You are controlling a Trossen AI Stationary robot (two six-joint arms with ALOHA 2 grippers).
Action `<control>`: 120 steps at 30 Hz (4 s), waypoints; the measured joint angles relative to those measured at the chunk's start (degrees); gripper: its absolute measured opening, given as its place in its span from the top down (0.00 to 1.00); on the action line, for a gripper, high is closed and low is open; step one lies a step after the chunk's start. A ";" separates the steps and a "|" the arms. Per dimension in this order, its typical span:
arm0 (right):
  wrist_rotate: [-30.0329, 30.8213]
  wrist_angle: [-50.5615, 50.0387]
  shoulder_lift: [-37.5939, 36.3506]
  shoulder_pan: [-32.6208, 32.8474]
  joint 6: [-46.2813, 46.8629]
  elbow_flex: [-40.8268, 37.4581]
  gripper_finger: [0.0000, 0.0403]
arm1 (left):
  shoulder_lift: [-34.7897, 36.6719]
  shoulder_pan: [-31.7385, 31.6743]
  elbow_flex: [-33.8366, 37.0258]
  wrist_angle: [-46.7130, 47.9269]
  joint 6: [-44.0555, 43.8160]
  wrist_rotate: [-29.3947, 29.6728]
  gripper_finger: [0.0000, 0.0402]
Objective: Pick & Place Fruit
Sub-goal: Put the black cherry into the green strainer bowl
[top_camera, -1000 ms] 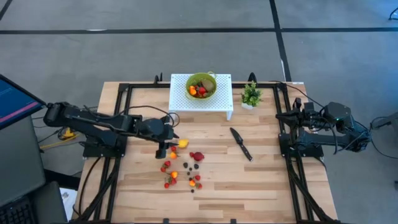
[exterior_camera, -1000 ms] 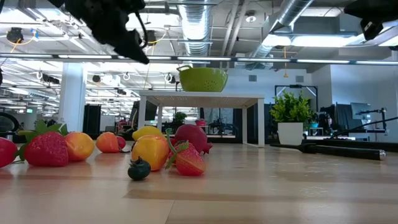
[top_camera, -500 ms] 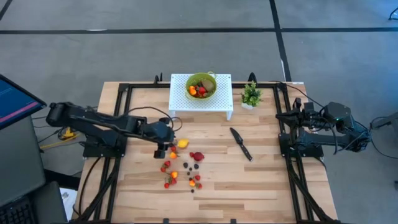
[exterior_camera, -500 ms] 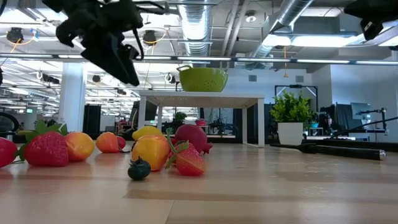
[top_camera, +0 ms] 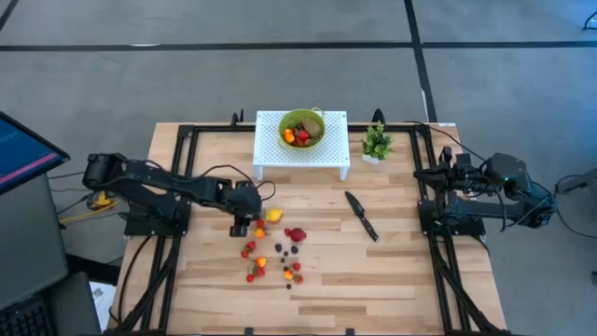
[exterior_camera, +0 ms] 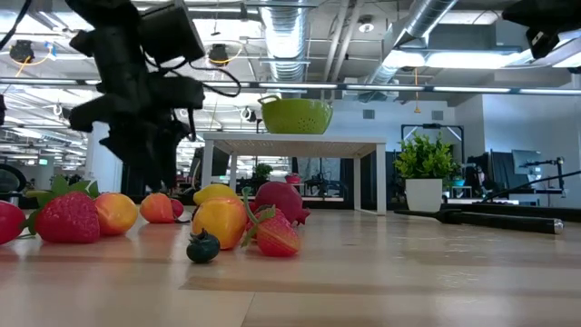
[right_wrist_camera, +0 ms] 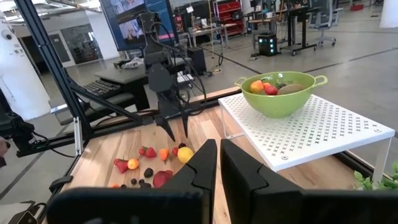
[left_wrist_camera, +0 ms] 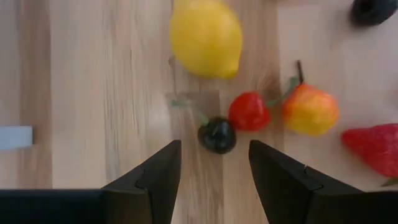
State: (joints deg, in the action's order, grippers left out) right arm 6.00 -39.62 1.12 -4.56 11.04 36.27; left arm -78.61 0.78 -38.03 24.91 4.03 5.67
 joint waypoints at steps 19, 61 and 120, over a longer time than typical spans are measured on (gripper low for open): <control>0.00 -0.02 0.00 0.00 -0.01 0.00 0.96 | -4.00 -0.11 3.44 -8.17 4.76 0.40 0.58; 0.00 0.00 0.01 0.00 0.01 0.00 0.96 | -5.85 -0.09 3.57 -11.87 6.08 -3.78 0.70; 0.00 0.00 -0.01 -0.02 -0.01 0.00 0.96 | -1.91 -22.47 -4.36 -63.40 3.01 3.06 0.69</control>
State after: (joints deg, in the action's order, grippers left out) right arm 6.00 -39.62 1.11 -4.58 11.03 36.27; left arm -80.52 -21.69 -42.39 -38.49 7.04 8.73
